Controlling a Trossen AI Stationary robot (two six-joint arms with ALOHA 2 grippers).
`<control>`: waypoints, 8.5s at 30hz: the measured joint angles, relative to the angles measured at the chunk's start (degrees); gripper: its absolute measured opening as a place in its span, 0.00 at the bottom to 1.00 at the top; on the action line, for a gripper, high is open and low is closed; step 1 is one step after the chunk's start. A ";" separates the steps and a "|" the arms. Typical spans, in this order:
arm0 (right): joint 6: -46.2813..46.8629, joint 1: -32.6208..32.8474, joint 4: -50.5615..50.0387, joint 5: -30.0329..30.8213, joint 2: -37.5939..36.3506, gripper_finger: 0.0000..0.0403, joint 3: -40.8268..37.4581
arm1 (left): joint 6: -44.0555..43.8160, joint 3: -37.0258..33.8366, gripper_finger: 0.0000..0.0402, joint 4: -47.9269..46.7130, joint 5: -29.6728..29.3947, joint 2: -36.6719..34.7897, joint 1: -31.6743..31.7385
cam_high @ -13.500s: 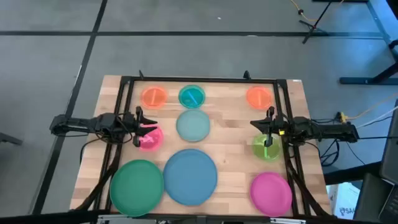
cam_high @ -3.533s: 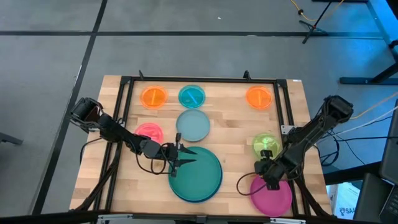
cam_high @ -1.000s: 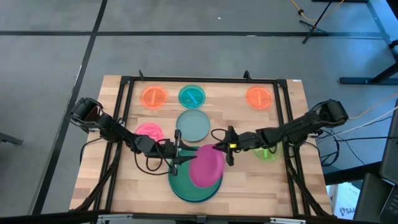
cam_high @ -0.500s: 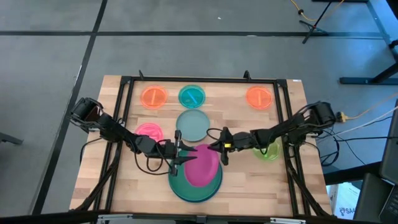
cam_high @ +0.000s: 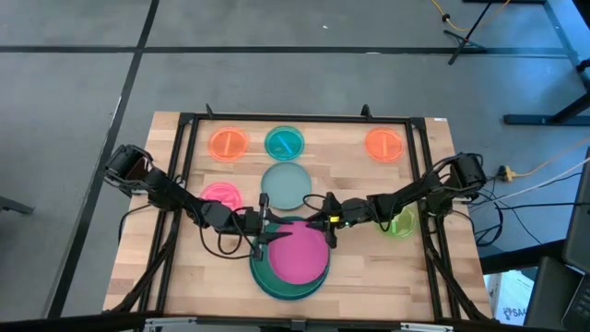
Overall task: Stack plastic plates
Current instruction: Stack the pink plate on the dark green plate, then stack the light blue plate on the pink plate, then stack the light pink plate on the light blue plate
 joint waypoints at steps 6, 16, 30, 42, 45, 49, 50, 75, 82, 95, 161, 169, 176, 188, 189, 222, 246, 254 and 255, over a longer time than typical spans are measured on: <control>-5.82 0.02 -1.90 -3.46 -3.75 0.34 0.00 | -0.09 0.00 0.29 -1.71 -0.01 0.00 -0.17; -17.05 4.21 -17.41 -1.75 -17.86 0.36 -3.00 | -3.83 -0.06 0.29 -12.63 -3.25 0.00 0.51; -14.05 15.89 -18.19 9.44 -29.79 0.36 -16.77 | -13.34 -0.04 0.29 -22.01 2.85 0.00 10.42; -14.17 17.70 -18.13 10.68 -29.76 0.36 -17.03 | -20.52 0.00 0.31 -31.48 8.06 -0.02 18.11; -14.13 17.68 -18.05 11.87 -29.76 0.36 -17.03 | -21.13 0.56 0.38 -35.42 12.97 -0.02 20.84; -13.99 17.68 -18.05 12.19 -29.74 0.36 -17.03 | -20.85 5.03 0.48 -46.54 16.33 -0.02 23.05; -13.99 17.68 -18.03 12.59 -29.74 0.36 -17.03 | -20.79 7.02 0.50 -50.19 16.20 -0.02 23.44; -12.33 17.68 -20.28 16.64 -29.72 0.36 -17.00 | -39.75 17.81 0.51 -89.18 3.62 -0.07 33.53; -12.33 17.68 -20.28 16.94 -29.72 0.36 -17.00 | -42.07 14.65 0.51 -88.20 7.45 -0.07 36.38; -12.33 17.68 -20.33 17.04 -29.72 0.36 -17.00 | -41.86 9.11 0.51 -79.12 12.32 -0.04 36.44; -10.91 17.68 -23.39 20.13 -29.70 0.36 -16.98 | -28.89 9.01 0.00 -59.26 6.91 3.72 36.26; -10.84 17.68 -23.41 20.13 -29.70 0.36 -16.98 | -25.04 13.67 0.00 -59.91 6.82 2.31 36.12; -10.83 17.67 -23.89 20.11 -29.70 0.36 -16.96 | -22.40 14.53 0.01 -60.91 7.18 -3.69 31.69; -10.82 17.66 -23.82 21.55 -29.70 0.36 -16.98 | -20.24 14.51 0.01 -61.02 8.84 -4.44 16.38; -10.82 17.68 -23.81 21.57 -29.70 0.36 -16.98 | -20.34 14.53 0.01 -60.83 8.81 -4.33 15.35; -10.82 17.66 -24.59 21.55 -29.70 0.36 -17.00 | -24.99 12.04 0.09 -53.00 7.12 4.31 7.56; -10.38 17.68 -24.31 22.90 -29.70 0.36 -17.00 | -35.52 12.28 0.30 -86.10 2.92 -20.24 6.68; -10.41 17.68 -24.46 22.90 -29.70 0.36 -17.00 | -48.72 12.17 0.29 -103.70 2.31 -17.36 5.60; -10.71 17.66 -24.44 22.92 -29.70 0.36 -17.00 | -49.34 12.15 0.29 -104.75 3.41 -16.58 5.60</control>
